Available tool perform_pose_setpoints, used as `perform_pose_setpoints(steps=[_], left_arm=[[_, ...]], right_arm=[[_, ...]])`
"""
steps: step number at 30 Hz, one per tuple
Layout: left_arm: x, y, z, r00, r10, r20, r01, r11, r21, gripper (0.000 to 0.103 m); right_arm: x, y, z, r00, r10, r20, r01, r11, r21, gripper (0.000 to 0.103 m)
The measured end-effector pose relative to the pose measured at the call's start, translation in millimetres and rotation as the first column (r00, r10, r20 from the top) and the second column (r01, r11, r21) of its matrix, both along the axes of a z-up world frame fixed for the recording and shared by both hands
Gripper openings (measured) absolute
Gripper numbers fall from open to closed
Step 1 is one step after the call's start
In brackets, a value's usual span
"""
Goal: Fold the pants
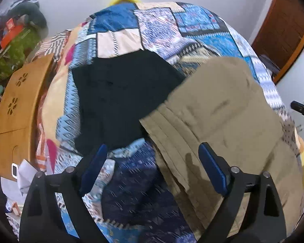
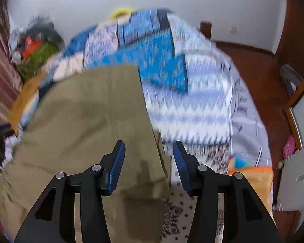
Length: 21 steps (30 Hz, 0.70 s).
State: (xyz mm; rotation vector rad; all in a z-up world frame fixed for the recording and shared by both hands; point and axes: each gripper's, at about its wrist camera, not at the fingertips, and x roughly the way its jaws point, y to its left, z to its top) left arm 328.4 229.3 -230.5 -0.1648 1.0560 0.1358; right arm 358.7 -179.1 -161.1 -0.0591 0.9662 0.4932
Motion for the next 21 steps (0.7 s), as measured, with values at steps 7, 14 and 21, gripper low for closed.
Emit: perform_pose_setpoints(steps=[7,14,21], left_arm=[[36,31,-17,0.997,0.081,-0.004,-0.082,0.995,-0.064,0.096],[76,32,-68,0.991,0.052,-0.124,-0.069,0.988,-0.138,0.096],[81,28,-97,0.992,0.019,-0.124,-0.049,0.969,-0.242,0.095]], right_arm=[[23,35,19,0.995,0.0,0.097,-0.006,0.998,0.059,0.064],[64,74,-7,0.996,0.046,0.076,-0.047,0.999,0.012,0.064],[106,102,-44,1.0,0.025,0.009,-0.025,1.0,0.008,0.064]])
